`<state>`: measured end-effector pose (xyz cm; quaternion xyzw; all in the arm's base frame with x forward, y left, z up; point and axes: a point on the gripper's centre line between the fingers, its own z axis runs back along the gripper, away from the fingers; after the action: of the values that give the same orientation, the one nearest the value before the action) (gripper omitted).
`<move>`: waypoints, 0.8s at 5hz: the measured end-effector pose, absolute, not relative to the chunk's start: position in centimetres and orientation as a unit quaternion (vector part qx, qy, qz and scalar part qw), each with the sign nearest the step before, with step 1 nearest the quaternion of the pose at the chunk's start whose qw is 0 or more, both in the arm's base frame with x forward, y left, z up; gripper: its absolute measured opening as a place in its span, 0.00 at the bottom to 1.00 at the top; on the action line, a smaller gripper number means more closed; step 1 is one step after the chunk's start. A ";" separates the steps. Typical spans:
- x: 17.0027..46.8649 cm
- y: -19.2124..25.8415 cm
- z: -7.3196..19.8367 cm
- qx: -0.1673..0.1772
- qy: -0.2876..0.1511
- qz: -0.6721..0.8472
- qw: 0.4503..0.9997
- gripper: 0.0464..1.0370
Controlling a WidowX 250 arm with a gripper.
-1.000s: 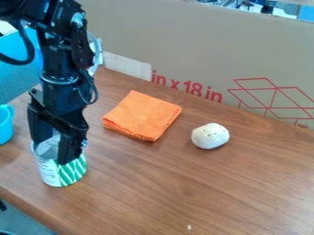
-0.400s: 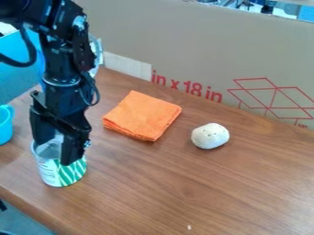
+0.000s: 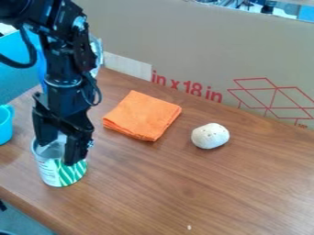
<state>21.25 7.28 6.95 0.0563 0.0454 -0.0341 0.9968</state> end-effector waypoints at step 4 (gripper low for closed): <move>21.2 0.8 6.7 0.016 0.025 -0.101 0.994 0.97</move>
<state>21.24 0.84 6.71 0.0156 0.0247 -0.1011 0.9944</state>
